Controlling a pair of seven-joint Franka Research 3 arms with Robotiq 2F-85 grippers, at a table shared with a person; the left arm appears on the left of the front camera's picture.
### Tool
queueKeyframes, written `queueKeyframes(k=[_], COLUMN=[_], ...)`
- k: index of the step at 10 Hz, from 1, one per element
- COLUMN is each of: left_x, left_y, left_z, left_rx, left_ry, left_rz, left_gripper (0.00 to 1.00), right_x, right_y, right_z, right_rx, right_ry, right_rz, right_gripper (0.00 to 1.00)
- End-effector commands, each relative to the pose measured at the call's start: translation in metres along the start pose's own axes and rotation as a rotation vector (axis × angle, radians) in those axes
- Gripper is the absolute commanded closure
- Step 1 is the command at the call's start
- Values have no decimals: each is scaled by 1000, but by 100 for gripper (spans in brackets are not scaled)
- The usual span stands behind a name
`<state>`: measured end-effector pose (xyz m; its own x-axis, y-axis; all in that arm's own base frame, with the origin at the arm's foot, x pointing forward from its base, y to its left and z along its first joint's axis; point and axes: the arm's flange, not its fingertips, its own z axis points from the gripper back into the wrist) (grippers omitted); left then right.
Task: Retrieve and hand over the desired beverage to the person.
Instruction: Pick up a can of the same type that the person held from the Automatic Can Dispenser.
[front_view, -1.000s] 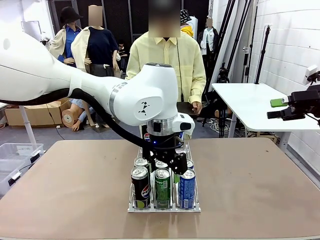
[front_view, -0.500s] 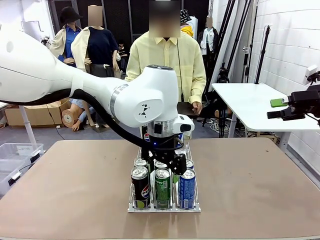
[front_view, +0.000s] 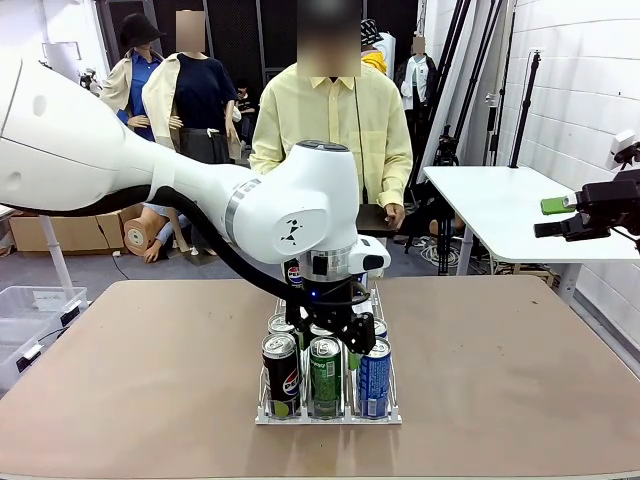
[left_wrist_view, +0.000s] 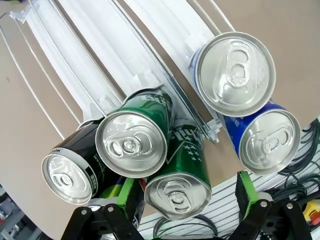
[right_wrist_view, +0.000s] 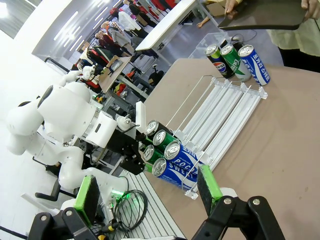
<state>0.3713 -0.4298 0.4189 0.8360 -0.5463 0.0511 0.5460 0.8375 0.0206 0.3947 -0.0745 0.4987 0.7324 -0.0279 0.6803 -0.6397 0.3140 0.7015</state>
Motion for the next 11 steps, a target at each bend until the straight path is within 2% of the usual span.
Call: queueKeyframes(k=[1,6,8,11], left_x=[-1,0,1,1], left_y=[-4,-4,-3,-4], left_z=[-5,-9,-12,-14], left_rx=[42,51,59,68], left_ry=[-19,-5,-2,1], left_rz=[33,33,37,39], left_gripper=[0,0,16,53], right_x=[1,1,1,1], right_y=[1,1,1,1], right_z=[0,0,0,0], right_rx=[10,10,10,10], right_ry=[-9,-9,-9,-9], right_rz=[-4,-4,-4,-4], right_gripper=[0,0,0,0])
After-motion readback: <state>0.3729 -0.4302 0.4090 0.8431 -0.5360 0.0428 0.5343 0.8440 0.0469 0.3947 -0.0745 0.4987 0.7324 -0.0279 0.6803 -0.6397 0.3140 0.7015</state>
